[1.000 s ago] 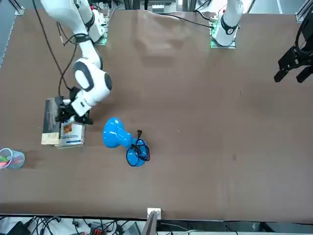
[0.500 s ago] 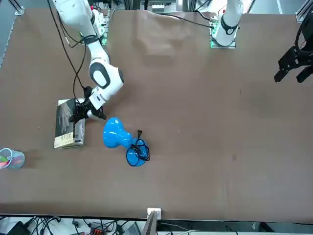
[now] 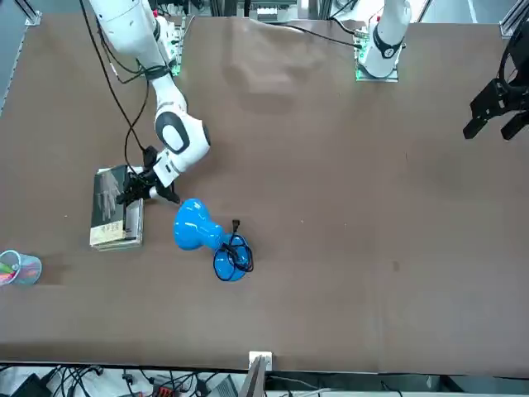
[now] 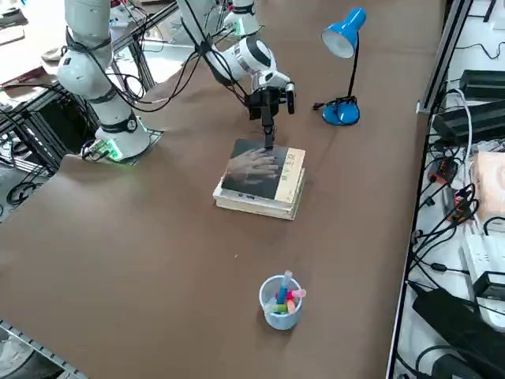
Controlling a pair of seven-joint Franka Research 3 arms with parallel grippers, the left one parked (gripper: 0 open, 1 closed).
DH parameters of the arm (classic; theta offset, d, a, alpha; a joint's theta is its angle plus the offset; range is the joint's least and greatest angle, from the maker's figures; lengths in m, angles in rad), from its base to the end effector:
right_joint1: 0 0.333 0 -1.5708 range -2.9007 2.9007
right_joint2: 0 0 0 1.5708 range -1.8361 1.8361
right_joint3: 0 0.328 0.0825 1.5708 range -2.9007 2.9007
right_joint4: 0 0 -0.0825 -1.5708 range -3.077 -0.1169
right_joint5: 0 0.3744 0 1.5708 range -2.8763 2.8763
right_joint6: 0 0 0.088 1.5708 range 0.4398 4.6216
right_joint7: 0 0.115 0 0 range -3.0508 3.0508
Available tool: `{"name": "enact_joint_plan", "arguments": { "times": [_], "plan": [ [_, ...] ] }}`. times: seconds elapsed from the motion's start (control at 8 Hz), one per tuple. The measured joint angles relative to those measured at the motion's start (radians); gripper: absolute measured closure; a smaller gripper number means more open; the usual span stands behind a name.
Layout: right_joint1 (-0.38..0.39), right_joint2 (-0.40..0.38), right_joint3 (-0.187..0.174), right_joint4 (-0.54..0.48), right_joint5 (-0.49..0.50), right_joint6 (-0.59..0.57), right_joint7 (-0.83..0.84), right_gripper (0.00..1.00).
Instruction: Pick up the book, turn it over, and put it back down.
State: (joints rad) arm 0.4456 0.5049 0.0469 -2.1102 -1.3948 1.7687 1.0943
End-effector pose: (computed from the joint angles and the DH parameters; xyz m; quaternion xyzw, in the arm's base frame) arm 0.5115 0.1679 0.1935 0.7854 0.1490 0.1472 0.5825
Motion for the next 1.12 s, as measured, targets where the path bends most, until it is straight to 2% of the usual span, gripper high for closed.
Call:
{"name": "enact_joint_plan", "arguments": {
  "times": [1.12],
  "plan": [
    [0.021,0.09,0.0,0.033,0.0,-0.027,0.095,0.9]
  ]
}}
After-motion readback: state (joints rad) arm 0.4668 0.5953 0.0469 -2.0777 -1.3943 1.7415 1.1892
